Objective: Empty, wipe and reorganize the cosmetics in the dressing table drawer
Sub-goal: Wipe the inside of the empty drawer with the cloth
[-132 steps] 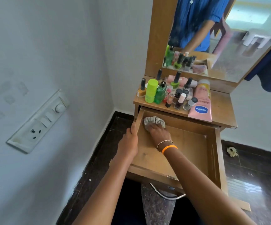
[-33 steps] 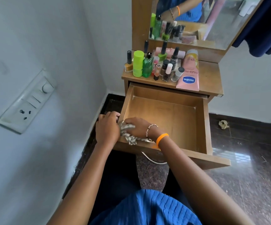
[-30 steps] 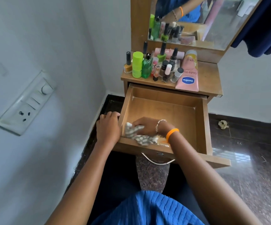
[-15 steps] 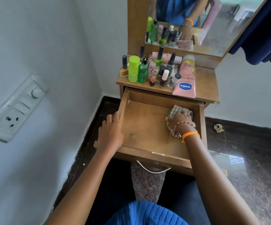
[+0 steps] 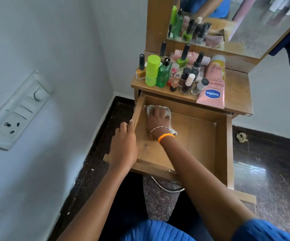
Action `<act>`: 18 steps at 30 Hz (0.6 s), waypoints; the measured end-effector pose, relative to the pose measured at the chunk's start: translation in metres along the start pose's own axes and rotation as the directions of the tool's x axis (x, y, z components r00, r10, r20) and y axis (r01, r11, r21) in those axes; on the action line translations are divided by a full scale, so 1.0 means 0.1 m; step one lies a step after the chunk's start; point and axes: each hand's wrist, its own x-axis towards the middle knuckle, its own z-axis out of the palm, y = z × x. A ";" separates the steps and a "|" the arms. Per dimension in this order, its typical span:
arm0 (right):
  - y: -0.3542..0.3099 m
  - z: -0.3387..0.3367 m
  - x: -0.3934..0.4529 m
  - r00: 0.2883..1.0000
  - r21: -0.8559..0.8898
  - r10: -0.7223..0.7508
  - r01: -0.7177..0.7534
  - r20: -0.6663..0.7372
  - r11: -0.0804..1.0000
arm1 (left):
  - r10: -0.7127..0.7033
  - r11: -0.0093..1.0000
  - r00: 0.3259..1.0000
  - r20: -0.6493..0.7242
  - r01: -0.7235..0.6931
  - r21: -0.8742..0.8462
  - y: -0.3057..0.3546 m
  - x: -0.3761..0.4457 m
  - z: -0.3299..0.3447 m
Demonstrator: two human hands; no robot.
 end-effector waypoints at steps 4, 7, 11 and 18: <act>-0.20 -0.05 0.13 0.999 0.015 -0.029 0.030 -0.030 0.999 | -0.004 1.000 1.000 0.019 0.004 0.006 0.02 0.00 0.01; -0.07 -0.06 0.13 0.994 -0.048 -0.110 0.109 -0.027 0.993 | 0.001 1.000 1.000 0.022 -0.001 -0.008 0.03 0.00 -0.01; 0.09 -0.10 0.00 0.968 -0.127 -0.248 0.249 0.028 0.960 | 0.007 1.000 1.000 0.019 -0.006 -0.017 0.04 -0.05 -0.02; 0.04 -0.08 -0.65 0.854 -0.003 -0.454 0.470 0.255 0.882 | -0.006 1.000 1.000 0.029 0.006 -0.004 0.06 -0.06 -0.04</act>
